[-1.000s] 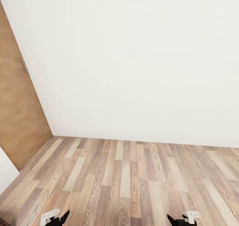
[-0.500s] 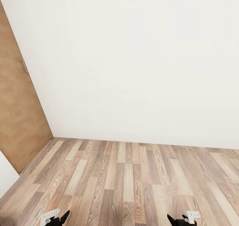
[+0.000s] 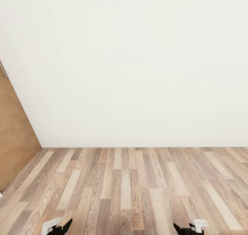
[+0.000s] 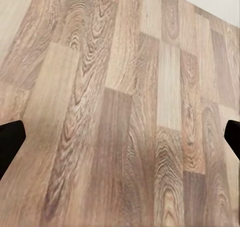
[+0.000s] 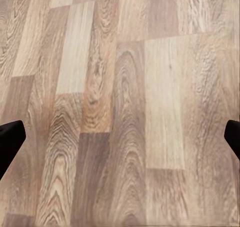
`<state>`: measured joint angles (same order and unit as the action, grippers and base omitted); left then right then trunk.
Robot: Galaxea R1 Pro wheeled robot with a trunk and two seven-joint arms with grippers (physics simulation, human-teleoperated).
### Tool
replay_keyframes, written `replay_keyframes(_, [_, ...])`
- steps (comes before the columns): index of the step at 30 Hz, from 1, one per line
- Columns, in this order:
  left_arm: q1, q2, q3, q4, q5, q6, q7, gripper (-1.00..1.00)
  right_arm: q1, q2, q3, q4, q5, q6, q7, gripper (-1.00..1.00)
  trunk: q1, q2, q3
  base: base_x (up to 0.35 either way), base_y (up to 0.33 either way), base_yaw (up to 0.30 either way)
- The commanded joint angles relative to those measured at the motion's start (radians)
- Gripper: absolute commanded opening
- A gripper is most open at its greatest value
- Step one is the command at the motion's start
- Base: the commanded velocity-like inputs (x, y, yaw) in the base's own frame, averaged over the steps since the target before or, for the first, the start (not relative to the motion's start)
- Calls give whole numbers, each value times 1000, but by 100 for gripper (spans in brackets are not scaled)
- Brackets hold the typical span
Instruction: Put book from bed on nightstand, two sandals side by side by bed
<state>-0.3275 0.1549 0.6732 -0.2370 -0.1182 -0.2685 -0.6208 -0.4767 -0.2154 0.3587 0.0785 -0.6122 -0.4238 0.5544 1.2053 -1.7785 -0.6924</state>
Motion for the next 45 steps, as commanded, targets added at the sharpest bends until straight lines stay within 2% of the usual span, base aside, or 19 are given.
replay_keyframes(1, [-1, 0, 8, 1, -11, -6, -3, 100, -2, 1, 8, 4, -11, -4, 7, 100, 0, 0, -1, 0, 0, -280])
replay_keyframes(38, [-1, -1, 8, -1, -11, -6, -4, 100, -2, 1, 8, 4, -11, -4, 7, 100, 0, 0, -1, 0, 0, -281])
replay_keyframes(45, [-1, -1, 8, -1, -11, -6, -4, 100, -2, 1, 8, 4, -11, -4, 7, 100, -27, 49, 21, 0, 0, -281])
